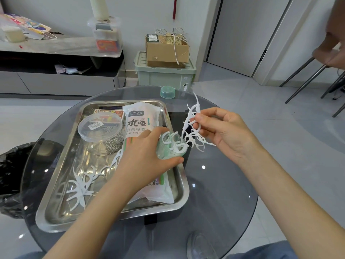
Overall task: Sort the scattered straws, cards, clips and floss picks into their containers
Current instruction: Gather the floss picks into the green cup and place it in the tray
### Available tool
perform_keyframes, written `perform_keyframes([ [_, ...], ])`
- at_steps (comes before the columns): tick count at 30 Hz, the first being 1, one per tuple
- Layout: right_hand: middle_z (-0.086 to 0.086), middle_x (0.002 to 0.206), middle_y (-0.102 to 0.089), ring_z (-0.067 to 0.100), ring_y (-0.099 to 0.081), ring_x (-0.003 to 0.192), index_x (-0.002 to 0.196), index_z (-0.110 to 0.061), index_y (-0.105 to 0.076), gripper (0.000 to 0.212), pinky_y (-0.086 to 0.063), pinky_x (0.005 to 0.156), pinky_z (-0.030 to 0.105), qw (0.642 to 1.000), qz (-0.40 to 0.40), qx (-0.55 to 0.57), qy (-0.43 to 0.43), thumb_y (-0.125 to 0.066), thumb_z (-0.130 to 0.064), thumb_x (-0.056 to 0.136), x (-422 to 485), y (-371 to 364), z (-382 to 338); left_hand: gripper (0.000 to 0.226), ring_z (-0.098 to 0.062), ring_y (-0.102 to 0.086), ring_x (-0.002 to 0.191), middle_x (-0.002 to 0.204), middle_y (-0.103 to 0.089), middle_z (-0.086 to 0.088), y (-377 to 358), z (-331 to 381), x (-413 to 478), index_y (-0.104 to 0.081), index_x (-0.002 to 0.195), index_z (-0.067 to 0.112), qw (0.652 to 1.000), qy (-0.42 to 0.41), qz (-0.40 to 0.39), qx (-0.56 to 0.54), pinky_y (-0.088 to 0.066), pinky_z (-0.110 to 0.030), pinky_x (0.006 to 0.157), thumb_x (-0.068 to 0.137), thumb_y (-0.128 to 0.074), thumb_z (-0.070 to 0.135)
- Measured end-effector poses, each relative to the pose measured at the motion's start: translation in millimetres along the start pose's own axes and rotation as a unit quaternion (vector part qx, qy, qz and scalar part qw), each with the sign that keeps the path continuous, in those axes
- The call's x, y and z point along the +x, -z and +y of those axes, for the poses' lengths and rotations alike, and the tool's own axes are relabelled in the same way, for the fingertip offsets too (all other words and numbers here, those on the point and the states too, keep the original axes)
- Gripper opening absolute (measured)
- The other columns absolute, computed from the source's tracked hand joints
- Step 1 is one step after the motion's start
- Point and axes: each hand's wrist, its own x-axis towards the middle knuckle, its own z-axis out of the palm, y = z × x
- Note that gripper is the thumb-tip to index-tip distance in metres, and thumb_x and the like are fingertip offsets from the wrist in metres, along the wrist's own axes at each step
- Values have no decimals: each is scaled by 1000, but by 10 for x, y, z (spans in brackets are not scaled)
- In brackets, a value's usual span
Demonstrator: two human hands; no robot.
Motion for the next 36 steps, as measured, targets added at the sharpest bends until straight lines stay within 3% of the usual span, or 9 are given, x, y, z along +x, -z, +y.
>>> perform_keyframes([
  [3, 13, 76, -71, 15, -66, 67, 81, -4, -65, 5, -53, 63, 19, 998, 8, -54, 9, -70, -5, 81, -39, -94, 46, 69, -18, -57, 104, 112, -59, 6, -6, 8, -2, -47, 123, 36, 1000, -5, 10, -11, -42, -43, 97, 64, -70, 63],
  [11, 5, 58, -68, 6, -56, 48, 77, -5, -73, 5, -46, 50, 14, 973, -40, -226, 41, -71, -6, 82, -146, -214, 109, 68, -19, -57, 101, 109, -59, 5, -19, 10, 3, -47, 122, 33, 1000, -8, 25, 7, -44, -42, 93, 65, -67, 63],
  [18, 6, 64, -69, 17, -63, 58, 86, -9, -69, 11, -50, 53, 19, 976, 27, -199, 87, -68, 1, 82, -122, -130, 1, 73, -16, -57, 100, 115, -59, 7, -18, 1, 16, -46, 124, 31, 999, 3, 34, -11, -48, -38, 89, 62, -64, 66],
  [22, 7, 66, -68, 12, -58, 52, 94, -7, -67, 15, -47, 51, 18, 971, -13, -232, 53, -69, 0, 82, -126, -120, 3, 72, -17, -58, 101, 116, -59, 8, -33, 9, 21, -46, 123, 30, 999, 3, 36, -13, -47, -42, 93, 64, -66, 66],
  [25, 6, 69, -70, 7, -58, 52, 90, -8, -69, 11, -44, 50, 15, 975, 10, -211, 76, -71, -2, 81, -113, -105, -20, 72, -18, -58, 101, 112, -57, 10, -35, 9, 13, -46, 123, 30, 999, 1, 40, -19, -46, -43, 94, 63, -68, 64],
  [28, 0, 69, -72, 4, -58, 55, 81, -16, -71, 8, -42, 54, 12, 950, 26, -289, 112, -75, -10, 78, -99, -45, -61, 70, -16, -56, 101, 110, -54, 12, -31, 3, 17, -46, 120, 31, 999, -4, 34, -23, -45, -42, 94, 62, -71, 61],
  [30, -1, 67, -71, 7, -60, 59, 77, -18, -71, 9, -47, 59, 16, 936, -5, -336, 107, -77, -11, 76, -109, -58, -47, 69, -14, -55, 101, 112, -55, 10, -39, -4, 19, -46, 119, 34, 999, -15, 25, -19, -45, -37, 93, 61, -72, 60],
  [33, -4, 66, -71, 7, -66, 63, 77, -17, -71, 11, -50, 63, 16, 924, -64, -358, 117, -78, -9, 75, -142, -169, 33, 67, -7, -53, 93, 104, -52, 11, -62, 16, -14, -48, 119, 38, 999, -33, 11, -25, -39, -14, 73, 59, -73, 57],
  [36, -4, 74, -73, 7, -69, 73, 83, -17, -71, 13, -54, 71, 17, 923, -76, -349, 146, -76, -7, 76, -161, -246, 75, 67, -8, -54, 89, 101, -52, 9, -80, 33, -30, -49, 120, 36, 998, -42, 15, -35, -41, -20, 72, 60, -71, 55],
])
